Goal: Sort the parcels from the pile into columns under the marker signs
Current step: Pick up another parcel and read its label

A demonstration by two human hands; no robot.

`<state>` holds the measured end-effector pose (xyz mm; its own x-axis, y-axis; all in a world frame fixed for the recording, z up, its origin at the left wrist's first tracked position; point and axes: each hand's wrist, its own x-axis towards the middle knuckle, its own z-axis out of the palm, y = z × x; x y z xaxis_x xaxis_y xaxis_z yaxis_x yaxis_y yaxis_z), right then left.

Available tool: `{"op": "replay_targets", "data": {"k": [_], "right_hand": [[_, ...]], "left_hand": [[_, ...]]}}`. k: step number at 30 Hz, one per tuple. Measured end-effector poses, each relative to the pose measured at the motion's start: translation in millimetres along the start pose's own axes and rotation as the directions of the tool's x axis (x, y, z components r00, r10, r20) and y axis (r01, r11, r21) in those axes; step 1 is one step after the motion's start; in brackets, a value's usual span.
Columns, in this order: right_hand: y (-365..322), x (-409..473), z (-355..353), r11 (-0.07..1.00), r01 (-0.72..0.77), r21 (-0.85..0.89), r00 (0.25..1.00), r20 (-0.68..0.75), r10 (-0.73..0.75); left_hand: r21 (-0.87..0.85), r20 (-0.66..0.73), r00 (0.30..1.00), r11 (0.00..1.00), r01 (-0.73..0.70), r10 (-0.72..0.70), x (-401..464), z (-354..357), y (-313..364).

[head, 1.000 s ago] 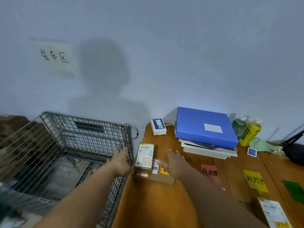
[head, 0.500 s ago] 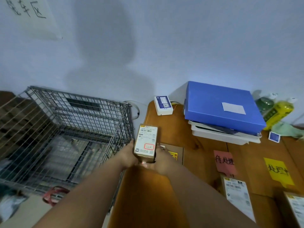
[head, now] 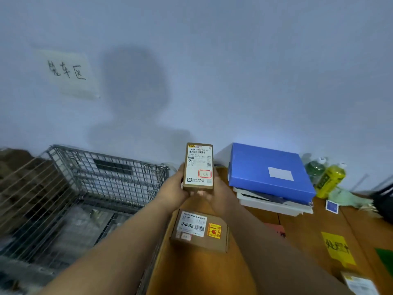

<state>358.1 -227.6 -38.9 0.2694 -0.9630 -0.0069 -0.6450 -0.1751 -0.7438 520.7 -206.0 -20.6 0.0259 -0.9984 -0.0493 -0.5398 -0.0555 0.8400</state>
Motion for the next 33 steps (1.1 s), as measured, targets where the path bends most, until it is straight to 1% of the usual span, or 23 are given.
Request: {"op": "replay_targets", "data": {"k": [4, 7, 11, 14, 18, 24, 33], "right_hand": [[-54.7, -19.0, -71.0, 0.994, 0.106, -0.031, 0.985, -0.132, -0.11], [-92.2, -45.1, -118.9, 0.98, 0.192, -0.046, 0.959, -0.205, -0.198], [-122.6, -79.8, -160.6, 0.956, 0.273, -0.108, 0.914, -0.28, -0.293], [-132.1, -104.2, -180.2, 0.941, 0.3, -0.158, 0.883, -0.328, -0.336], [-135.4, -128.6, -195.0, 0.932, 0.298, -0.204, 0.857, -0.372, -0.356], [-135.4, -153.0, -211.6, 0.94, 0.278, -0.196, 0.845, -0.416, -0.336], [-120.1, -195.6, -232.4, 0.96, 0.213, -0.181, 0.838, -0.47, -0.275]], "left_hand": [[0.027, -0.068, 0.981, 0.983, -0.181, 0.183, -11.5, -28.6, 75.8], [0.054, -0.12, 0.946, 0.954, -0.295, 0.3, -32.4, -44.8, 128.1], [0.055, -0.174, 0.898, 0.915, -0.401, 0.404, -65.4, -55.9, 178.6], [0.073, -0.205, 0.857, 0.88, -0.469, 0.473, -88.8, -53.9, 200.9], [0.049, -0.226, 0.83, 0.857, -0.514, 0.51, -107.8, -45.7, 217.2], [0.056, -0.227, 0.813, 0.841, -0.539, 0.536, -120.4, -32.8, 234.7], [0.037, -0.139, 0.808, 0.818, -0.574, 0.573, -132.6, 1.0, 251.3]]}}
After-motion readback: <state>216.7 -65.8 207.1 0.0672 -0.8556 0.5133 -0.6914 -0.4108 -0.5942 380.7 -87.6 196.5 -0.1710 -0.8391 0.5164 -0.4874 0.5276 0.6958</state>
